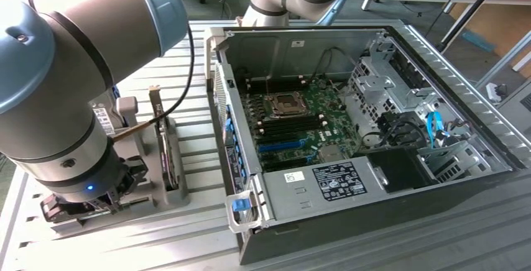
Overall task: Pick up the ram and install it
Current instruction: 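Pick up the ram and move it above insertion slot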
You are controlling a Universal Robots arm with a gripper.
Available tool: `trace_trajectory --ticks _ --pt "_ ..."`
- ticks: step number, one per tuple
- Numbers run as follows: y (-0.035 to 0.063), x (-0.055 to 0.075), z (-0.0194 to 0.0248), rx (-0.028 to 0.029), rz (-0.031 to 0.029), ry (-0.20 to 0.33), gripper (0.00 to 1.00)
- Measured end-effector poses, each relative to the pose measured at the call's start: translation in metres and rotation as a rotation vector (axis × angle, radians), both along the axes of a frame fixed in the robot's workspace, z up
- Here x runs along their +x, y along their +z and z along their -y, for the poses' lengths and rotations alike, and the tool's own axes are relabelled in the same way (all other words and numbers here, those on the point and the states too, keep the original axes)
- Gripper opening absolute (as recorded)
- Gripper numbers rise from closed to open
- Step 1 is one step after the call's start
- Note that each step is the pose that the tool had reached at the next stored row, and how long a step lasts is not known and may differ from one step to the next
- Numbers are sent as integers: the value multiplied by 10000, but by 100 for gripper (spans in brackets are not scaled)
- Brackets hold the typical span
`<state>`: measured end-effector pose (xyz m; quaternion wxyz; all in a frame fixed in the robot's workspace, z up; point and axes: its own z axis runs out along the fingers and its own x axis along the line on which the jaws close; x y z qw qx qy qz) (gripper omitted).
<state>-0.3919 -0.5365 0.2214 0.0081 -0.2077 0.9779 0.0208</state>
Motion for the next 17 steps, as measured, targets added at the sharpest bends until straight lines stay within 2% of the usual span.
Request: trace_trajectory --ticks 6,9,17 --pt "0 0 0 1 1 954 10" --pt "0 0 0 1 0 1782 10" --pt "0 0 0 0 0 3310 10"
